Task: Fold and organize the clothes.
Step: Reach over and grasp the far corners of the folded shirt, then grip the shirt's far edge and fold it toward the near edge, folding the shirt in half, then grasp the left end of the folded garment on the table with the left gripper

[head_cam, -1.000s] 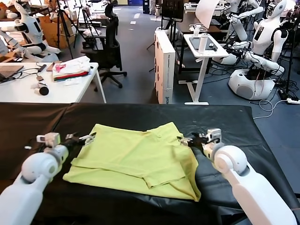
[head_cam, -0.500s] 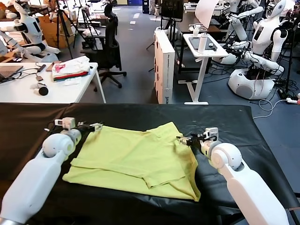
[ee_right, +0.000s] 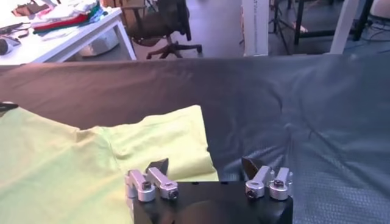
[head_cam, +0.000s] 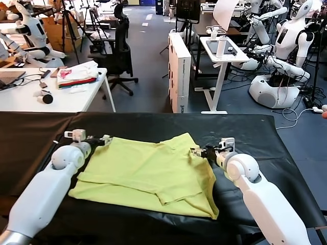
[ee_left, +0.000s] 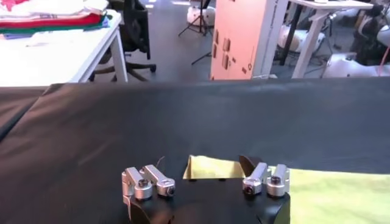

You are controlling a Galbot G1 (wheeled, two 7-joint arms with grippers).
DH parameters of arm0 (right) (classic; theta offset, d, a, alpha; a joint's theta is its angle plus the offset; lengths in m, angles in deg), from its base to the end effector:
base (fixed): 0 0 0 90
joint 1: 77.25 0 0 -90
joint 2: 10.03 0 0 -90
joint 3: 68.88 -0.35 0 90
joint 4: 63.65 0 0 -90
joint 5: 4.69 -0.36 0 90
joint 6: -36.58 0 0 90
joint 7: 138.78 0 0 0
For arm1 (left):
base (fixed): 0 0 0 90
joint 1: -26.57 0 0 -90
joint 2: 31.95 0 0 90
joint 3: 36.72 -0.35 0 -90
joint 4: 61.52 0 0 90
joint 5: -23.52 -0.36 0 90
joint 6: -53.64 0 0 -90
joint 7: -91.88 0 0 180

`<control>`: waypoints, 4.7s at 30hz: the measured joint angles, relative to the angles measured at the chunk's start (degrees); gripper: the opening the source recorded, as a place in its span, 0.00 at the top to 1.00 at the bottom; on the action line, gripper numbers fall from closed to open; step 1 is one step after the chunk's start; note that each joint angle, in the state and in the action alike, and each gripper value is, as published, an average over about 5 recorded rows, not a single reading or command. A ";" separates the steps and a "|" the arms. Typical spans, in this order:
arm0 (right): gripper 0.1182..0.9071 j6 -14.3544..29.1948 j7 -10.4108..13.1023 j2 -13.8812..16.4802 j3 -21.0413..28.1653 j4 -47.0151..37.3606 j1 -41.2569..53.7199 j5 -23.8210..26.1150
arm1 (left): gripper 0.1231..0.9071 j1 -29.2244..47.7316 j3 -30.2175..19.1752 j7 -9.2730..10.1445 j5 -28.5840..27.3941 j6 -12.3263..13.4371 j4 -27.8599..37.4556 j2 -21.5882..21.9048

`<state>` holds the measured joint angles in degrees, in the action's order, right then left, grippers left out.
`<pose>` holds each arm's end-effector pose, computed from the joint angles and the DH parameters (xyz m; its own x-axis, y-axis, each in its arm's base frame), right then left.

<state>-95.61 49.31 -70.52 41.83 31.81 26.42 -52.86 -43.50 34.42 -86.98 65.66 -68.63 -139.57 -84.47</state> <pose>0.4054 -0.0452 -0.2484 -0.7470 -0.3332 0.5754 -0.2741 0.9427 0.1902 0.4518 0.1680 -0.2682 -0.8289 0.0982 0.5508 0.1080 0.9940 -0.0148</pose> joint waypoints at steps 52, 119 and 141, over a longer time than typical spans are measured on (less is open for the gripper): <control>0.97 0.03 6.53 9.56 -11.38 25.82 -20.97 -7.33 | 0.97 -27.56 21.91 1.48 3.55 0.47 -27.30 7.05; 0.00 4.61 4.77 0.26 -14.01 19.90 -24.72 -0.76 | 0.00 -35.83 26.93 4.59 3.91 1.82 -27.36 2.27; 0.31 5.26 3.86 -0.55 -11.73 16.85 -23.28 0.75 | 0.30 -29.15 19.88 4.27 3.10 1.11 -23.80 1.31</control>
<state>-90.35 53.17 -71.08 30.09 48.67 3.13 -52.11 -72.65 54.30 -82.71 68.77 -67.52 -163.37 -83.16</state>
